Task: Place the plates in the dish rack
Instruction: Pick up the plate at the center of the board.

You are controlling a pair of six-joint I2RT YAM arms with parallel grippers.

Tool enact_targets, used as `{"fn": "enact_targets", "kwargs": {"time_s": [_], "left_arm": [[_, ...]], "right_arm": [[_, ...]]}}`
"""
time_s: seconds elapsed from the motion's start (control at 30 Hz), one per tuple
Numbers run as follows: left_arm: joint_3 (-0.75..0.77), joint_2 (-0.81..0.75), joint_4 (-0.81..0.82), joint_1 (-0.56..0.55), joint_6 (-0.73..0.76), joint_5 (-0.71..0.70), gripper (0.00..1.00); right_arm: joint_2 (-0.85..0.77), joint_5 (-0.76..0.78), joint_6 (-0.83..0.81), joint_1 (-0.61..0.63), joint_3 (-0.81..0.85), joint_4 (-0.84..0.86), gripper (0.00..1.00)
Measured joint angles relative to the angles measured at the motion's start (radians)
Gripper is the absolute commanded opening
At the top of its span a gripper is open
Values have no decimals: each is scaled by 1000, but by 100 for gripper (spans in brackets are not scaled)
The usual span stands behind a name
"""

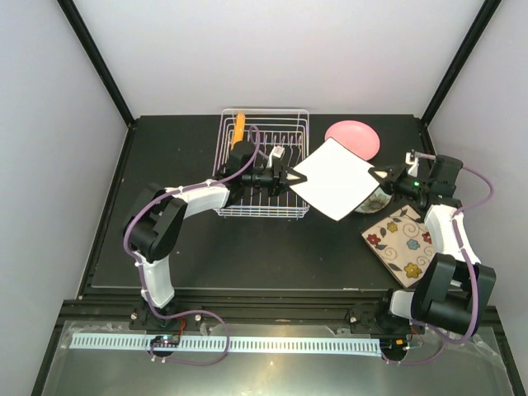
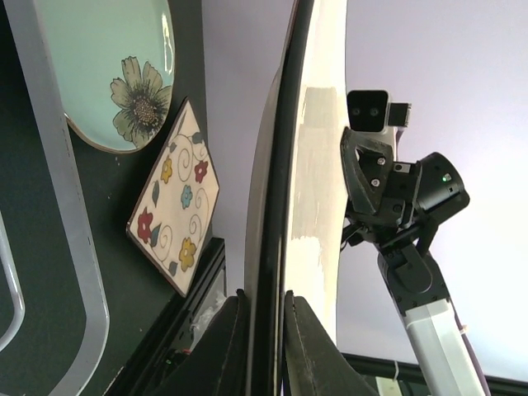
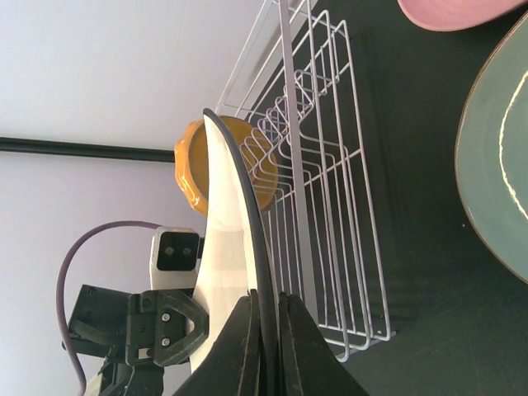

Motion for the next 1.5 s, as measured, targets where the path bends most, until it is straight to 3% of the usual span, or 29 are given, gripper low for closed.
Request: {"fn": "enact_targets", "kwargs": {"time_s": [0.03,0.1,0.2,0.37,0.6,0.83,0.9,1.27,1.5], "left_arm": [[1,0,-1,0,3,1,6],[2,0,-8,0,11,3,23],[8,0,-23,6,40,6,36],[56,-6,-30,21,82,7,50],[85,-68,-42,61,127,6,65],[85,-110,-61,88,150,1,65],[85,-116,-61,92,150,1,63],[79,-117,-70,94,145,-20,5],[76,-116,-94,107,101,3,2]], "right_arm": [[-1,0,0,0,0,0,1],[-3,0,-1,1,0,-1,1],[-6,15,-5,13,18,-28,1],[-12,75,-21,47,135,-104,1],[-51,100,20,68,281,-105,1],[-52,135,50,112,354,-101,1],[-51,152,51,133,363,-101,1],[-51,199,55,198,291,-95,1],[-48,172,67,196,245,-60,1]]}}
